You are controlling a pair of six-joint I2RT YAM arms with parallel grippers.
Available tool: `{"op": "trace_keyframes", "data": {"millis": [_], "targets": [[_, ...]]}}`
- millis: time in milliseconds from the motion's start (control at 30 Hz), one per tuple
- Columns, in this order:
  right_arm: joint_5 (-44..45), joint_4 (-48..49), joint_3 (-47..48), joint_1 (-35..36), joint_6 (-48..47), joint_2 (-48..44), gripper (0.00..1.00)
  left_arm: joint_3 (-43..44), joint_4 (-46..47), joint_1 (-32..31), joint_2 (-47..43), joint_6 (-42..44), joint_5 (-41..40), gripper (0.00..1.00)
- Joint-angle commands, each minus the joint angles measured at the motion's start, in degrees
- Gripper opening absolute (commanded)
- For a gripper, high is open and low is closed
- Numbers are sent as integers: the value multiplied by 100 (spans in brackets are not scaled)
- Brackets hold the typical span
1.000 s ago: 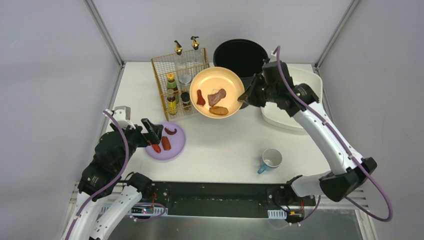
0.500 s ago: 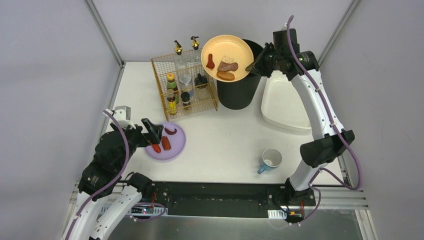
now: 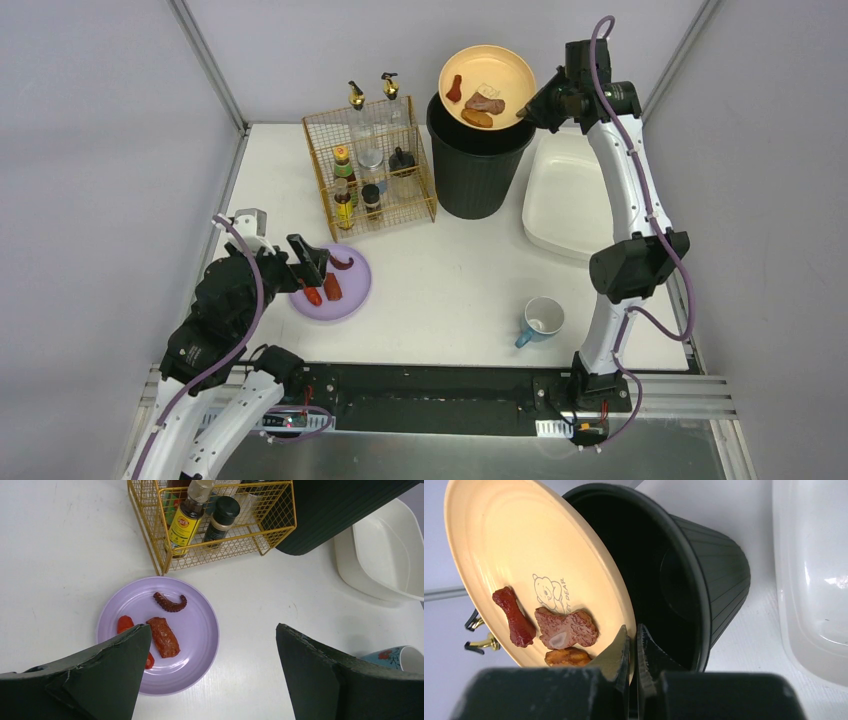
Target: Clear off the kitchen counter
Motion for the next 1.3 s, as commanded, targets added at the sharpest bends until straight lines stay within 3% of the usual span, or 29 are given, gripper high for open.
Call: {"op": "trace_keyframes", "data": {"millis": [0, 667, 1267], "targets": [[236, 474, 250, -52, 133, -38, 0, -27, 97, 59, 76, -17, 130, 100], [1493, 1931, -831, -6, -1541, -460, 0, -16, 92, 79, 147, -17, 165, 100], [3315, 3621, -1649, 1257, -4339, -1096, 0, -14, 93, 74, 94, -26, 188, 100]]}}
